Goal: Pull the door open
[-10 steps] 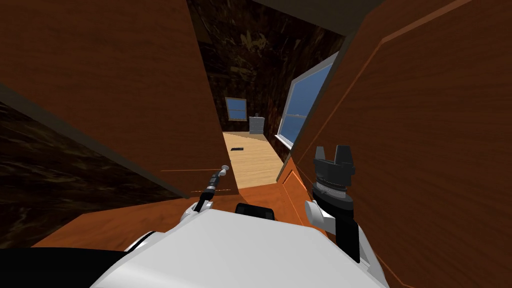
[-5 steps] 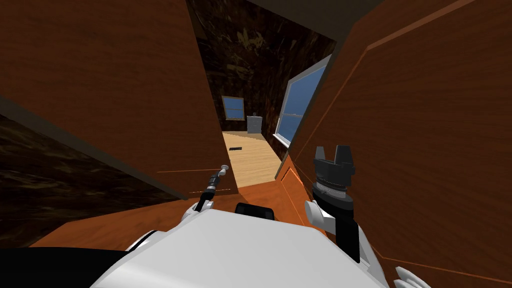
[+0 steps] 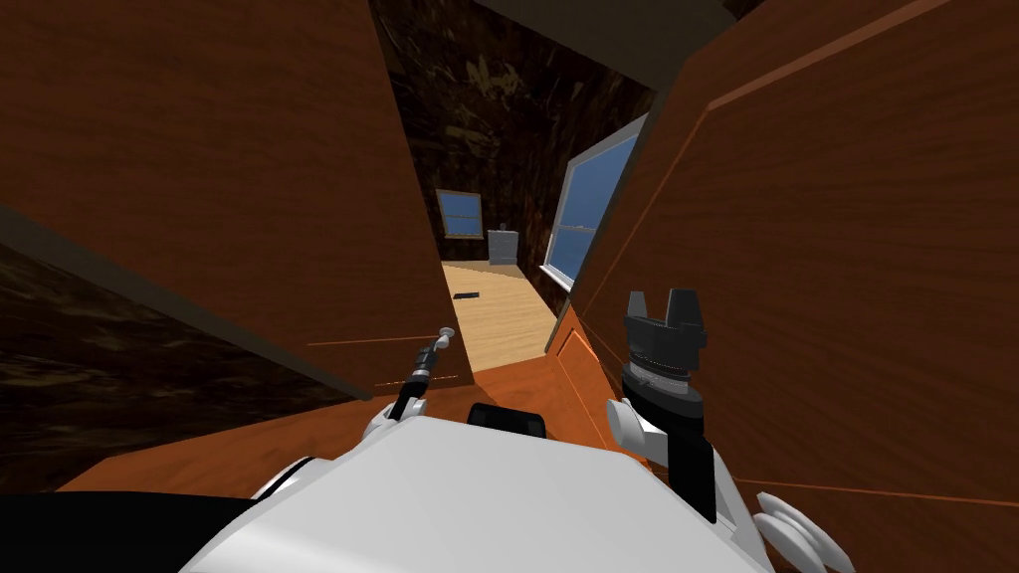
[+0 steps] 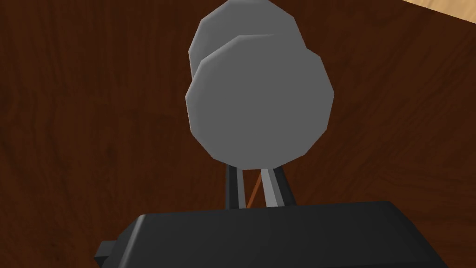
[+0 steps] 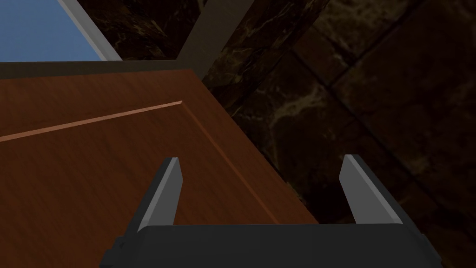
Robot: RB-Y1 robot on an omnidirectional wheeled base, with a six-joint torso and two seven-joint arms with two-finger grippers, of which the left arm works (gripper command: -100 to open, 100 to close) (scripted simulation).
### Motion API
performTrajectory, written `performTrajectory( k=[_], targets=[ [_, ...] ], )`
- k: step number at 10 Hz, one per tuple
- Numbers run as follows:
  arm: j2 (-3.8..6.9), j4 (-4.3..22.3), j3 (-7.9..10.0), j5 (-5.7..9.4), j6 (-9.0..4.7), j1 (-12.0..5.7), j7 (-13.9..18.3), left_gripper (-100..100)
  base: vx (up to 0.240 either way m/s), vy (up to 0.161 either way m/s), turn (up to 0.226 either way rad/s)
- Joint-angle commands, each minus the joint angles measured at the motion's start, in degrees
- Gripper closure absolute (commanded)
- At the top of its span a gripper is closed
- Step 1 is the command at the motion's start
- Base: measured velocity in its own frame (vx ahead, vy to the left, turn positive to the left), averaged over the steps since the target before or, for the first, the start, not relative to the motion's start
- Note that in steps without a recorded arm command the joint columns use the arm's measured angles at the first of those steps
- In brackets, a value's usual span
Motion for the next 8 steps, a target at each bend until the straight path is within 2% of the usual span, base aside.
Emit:
performTrajectory(
  k=[1, 2, 7, 8],
  targets=[
    [-0.37, -0.58, -0.75, 0.77, -0.67, -0.53, 2.86, 100, -0.043, 0.019, -0.098],
    [-0.21, 1.19, -0.59, 1.25, -0.36, -0.6, 3.42, -100, -0.058, 0.038, -0.024],
    [-1.5, 0.06, -1.87, 4.8, 0.64, -1.15, 11.87, -100, -0.092, -0.012, -0.037],
    [-1.5, 0.06, -1.87, 4.8, 0.64, -1.15, 12.48, -100, -0.052, 0.025, -0.01]
  ],
)
